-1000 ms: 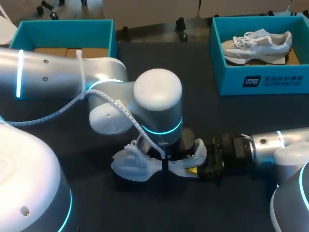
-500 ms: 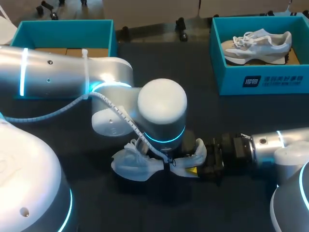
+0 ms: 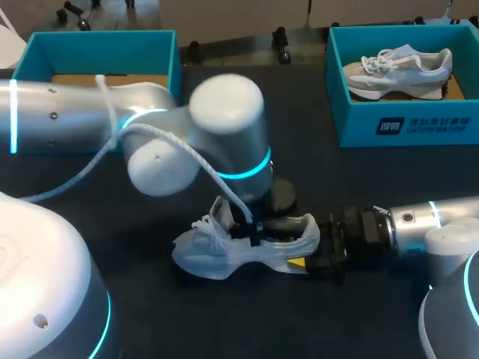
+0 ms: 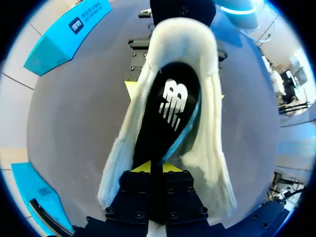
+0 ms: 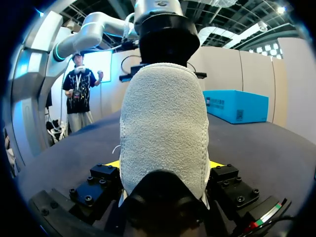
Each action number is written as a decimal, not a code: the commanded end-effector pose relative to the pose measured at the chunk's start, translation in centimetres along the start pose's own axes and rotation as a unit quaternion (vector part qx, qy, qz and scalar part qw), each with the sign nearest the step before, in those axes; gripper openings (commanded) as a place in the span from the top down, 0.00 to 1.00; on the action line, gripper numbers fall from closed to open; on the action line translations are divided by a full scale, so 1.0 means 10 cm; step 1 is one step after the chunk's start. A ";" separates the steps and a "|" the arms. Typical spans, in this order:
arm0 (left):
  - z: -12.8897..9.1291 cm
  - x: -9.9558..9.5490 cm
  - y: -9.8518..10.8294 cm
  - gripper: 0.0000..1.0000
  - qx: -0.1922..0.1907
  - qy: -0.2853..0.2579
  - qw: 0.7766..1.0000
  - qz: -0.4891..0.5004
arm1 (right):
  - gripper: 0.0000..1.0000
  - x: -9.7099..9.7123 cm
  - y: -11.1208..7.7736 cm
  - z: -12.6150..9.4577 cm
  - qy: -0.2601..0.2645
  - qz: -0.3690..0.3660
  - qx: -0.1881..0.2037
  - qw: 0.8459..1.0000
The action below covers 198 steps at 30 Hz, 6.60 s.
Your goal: Take the shoe out of the shoebox, open the shoe tongue, remove and reinsert the insole, then place the shoe into the shoebox
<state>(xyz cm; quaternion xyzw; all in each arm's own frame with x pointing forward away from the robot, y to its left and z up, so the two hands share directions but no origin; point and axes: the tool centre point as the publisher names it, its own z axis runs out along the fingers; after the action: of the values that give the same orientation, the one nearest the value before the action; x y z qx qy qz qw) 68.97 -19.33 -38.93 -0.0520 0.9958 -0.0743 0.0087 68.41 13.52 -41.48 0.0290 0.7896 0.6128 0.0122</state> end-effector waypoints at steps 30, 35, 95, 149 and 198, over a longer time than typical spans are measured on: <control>-0.67 0.19 0.13 1.00 0.127 0.090 0.987 0.052 | 1.00 0.05 0.01 0.01 0.001 0.000 0.004 1.000; -0.67 0.20 0.14 1.00 0.146 0.088 0.984 0.050 | 1.00 0.05 0.01 0.01 0.001 0.000 0.004 1.000; -0.59 0.37 -0.53 0.57 -0.008 -0.050 0.976 0.213 | 1.00 0.05 0.01 0.01 0.001 0.000 0.004 1.000; -0.68 0.24 -0.64 0.66 -0.071 -0.031 0.974 0.215 | 1.00 0.05 0.01 0.01 0.001 0.000 0.004 1.000; -0.57 0.43 -0.45 0.66 -0.104 -0.069 0.948 0.292 | 1.00 0.05 0.01 0.01 0.001 0.000 0.004 1.000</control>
<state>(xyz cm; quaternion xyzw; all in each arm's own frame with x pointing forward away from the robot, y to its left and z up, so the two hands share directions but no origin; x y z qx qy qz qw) 65.11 -23.08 -32.61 0.2358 0.9667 0.0363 0.0923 67.97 13.58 -41.54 0.0282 0.7906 0.6116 0.0114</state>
